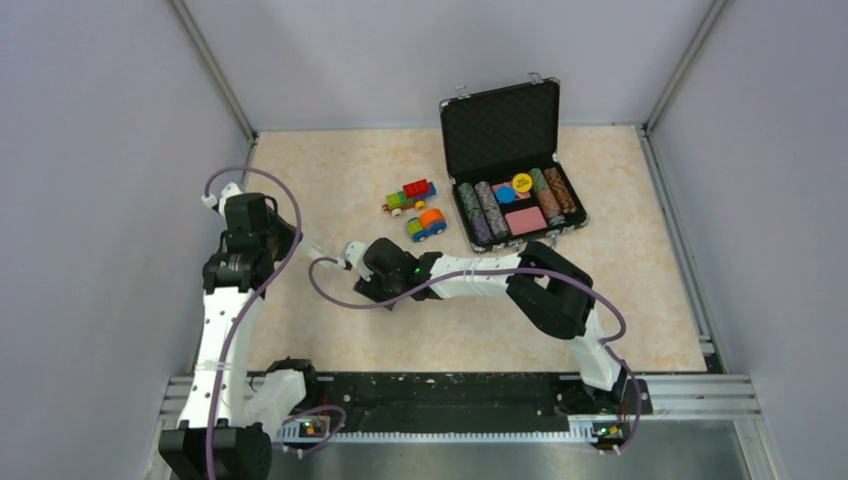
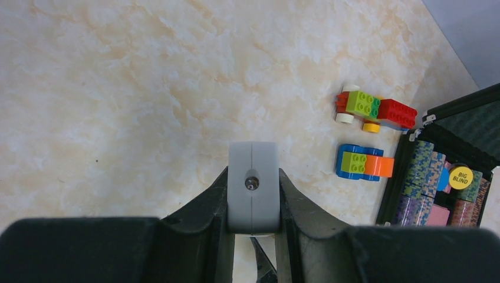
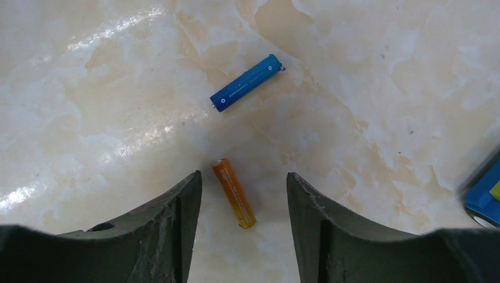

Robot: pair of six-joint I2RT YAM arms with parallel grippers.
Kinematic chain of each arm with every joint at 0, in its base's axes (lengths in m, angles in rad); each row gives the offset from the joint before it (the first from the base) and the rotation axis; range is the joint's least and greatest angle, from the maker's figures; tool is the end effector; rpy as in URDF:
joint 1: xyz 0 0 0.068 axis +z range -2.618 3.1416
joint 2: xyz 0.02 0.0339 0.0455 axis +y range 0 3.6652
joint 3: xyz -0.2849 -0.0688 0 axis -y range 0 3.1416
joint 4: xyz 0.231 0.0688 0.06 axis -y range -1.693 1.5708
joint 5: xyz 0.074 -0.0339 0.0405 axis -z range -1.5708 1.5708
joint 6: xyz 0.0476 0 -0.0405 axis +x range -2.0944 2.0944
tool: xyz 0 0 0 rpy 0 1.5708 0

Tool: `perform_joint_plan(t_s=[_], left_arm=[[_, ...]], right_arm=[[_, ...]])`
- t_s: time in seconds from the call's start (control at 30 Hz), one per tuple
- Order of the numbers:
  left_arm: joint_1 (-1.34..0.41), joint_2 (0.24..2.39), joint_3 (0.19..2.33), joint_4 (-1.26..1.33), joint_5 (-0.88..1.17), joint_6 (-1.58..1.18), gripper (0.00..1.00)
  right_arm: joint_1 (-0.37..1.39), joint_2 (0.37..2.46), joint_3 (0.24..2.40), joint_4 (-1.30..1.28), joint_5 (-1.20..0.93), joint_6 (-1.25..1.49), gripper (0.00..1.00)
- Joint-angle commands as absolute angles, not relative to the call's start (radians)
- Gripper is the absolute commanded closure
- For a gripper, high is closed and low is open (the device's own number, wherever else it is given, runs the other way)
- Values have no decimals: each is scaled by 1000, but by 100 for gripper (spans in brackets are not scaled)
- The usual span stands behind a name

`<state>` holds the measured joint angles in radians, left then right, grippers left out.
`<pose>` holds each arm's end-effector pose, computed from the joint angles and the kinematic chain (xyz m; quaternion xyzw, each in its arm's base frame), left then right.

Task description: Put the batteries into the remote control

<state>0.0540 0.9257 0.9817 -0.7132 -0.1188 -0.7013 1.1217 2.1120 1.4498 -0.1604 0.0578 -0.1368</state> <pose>0.1714 0.0149 0.3399 -0.3547 0.8231 -0.0895 0.4344 0.2059 0.4209 0.1739 -0.5391 0.7585 0.1490 0.3346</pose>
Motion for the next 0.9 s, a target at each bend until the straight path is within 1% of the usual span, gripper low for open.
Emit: perform_joint_plan(t_s=[0.0,0.07,0.1,0.17,0.2,0.33,0.4,0.5,0.6,0.67,0.73,0.87], left_arm=[[63,923,986,-651,-106,-690,100],[64,923,985,-647,-96,-681,100],[64,922,984,-643,-92,-677,100],[64,918,979,-637,-82,-674,100],[64,918,975,-633,-75,-675,100],[66,911,959,-620,-52,-677,100],[65,907,949,-613,-43,-678,100],[65,903,939,-601,-23,-670,100],[66,899,931,-584,-6,-662,100],[65,893,922,-555,49,-648,100],[66,889,909,-509,111,-626,100],[65,870,860,-356,285,-580,100]], right_arm=[[1130,2098,1463,-303,15,-151,43],[1130,2099,1466,-320,6,-150,43],[1130,2101,1466,-327,6,-148,46],[1129,2107,1473,-346,-18,-137,59],[1129,2112,1478,-359,-23,-132,64],[1129,2113,1465,-366,-17,-116,73],[1129,2104,1461,-365,-6,-106,82],[1130,2083,1454,-351,19,-89,89],[1127,2022,1414,-288,18,-47,90],[1113,1961,1368,-246,6,-12,90],[1096,1882,1319,-204,-29,49,90],[1060,1701,1219,-150,-11,122,90]])
